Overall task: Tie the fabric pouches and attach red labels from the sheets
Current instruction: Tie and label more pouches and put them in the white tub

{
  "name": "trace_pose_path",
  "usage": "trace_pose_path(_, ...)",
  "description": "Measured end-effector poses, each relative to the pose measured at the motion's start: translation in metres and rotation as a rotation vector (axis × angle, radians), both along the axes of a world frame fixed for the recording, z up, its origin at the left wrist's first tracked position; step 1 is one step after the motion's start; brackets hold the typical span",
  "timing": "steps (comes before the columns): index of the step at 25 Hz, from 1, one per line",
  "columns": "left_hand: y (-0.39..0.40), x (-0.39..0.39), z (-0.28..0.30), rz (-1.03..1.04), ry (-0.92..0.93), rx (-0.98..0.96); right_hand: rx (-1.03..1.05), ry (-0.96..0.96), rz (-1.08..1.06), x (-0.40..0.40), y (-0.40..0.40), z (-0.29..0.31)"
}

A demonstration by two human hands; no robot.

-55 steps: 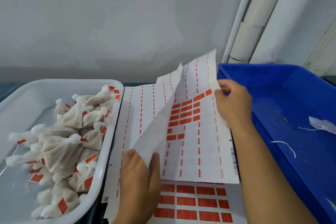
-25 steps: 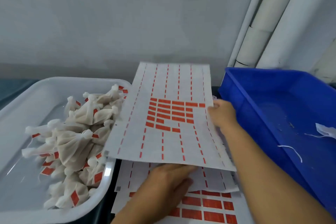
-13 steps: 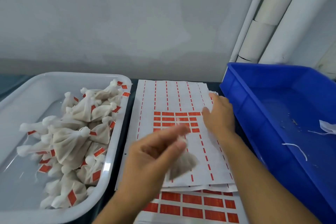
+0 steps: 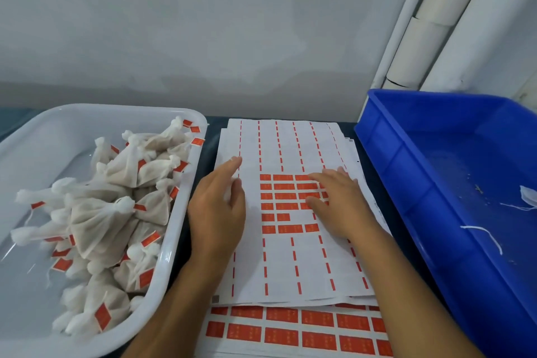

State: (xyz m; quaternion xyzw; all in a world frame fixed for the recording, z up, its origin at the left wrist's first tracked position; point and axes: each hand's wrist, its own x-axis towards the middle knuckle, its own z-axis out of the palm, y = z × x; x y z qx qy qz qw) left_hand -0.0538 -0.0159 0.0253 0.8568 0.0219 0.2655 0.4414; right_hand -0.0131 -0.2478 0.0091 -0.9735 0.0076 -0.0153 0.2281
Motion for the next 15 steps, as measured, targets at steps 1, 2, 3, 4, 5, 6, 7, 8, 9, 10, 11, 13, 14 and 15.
trace_pose_path(1, 0.001, -0.001, -0.002, -0.016, 0.020, 0.015, 0.028, -0.031, -0.015, -0.002, 0.001, 0.002)
trace_pose_path(2, 0.002, -0.004, -0.002, -0.043, 0.036, 0.023, 0.069, -0.073, -0.032, -0.005, 0.004, 0.003)
trace_pose_path(3, 0.004, -0.007, -0.001, -0.069, 0.035, 0.038, 0.111, -0.119, -0.046, -0.009, 0.008, 0.002)
trace_pose_path(4, 0.005, -0.010, 0.000, -0.086, 0.016, 0.054, 0.147, -0.160, -0.053, -0.013, 0.012, 0.001)
trace_pose_path(5, 0.006, -0.012, 0.001, -0.091, -0.001, 0.059, 0.170, -0.194, -0.051, -0.018, 0.017, 0.001)
trace_pose_path(6, 0.007, -0.014, 0.002, -0.077, 0.007, 0.051, 0.176, -0.219, -0.039, -0.022, 0.022, 0.000)
trace_pose_path(7, 0.007, -0.016, 0.003, -0.040, 0.053, 0.037, 0.171, -0.232, -0.019, -0.025, 0.026, -0.001)
trace_pose_path(8, 0.007, -0.017, 0.006, 0.004, 0.125, 0.030, 0.164, -0.238, 0.001, -0.029, 0.029, -0.002)
trace_pose_path(9, 0.007, -0.017, 0.006, 0.043, 0.207, 0.063, 0.161, -0.245, 0.020, -0.032, 0.031, -0.002)
trace_pose_path(10, 0.007, -0.017, 0.005, 0.060, 0.295, 0.124, 0.157, -0.257, 0.041, -0.035, 0.033, -0.003)
trace_pose_path(11, 0.007, -0.018, 0.005, 0.046, 0.367, 0.187, 0.152, -0.268, 0.061, -0.037, 0.034, -0.003)
trace_pose_path(13, 0.005, -0.021, 0.004, -0.028, 0.433, 0.263, 0.140, -0.257, 0.104, -0.042, 0.038, -0.005)
trace_pose_path(14, 0.004, -0.023, 0.004, -0.053, 0.437, 0.278, 0.132, -0.236, 0.125, -0.043, 0.039, -0.007)
trace_pose_path(15, 0.003, -0.024, 0.004, -0.060, 0.419, 0.291, 0.124, -0.216, 0.143, -0.045, 0.040, -0.008)
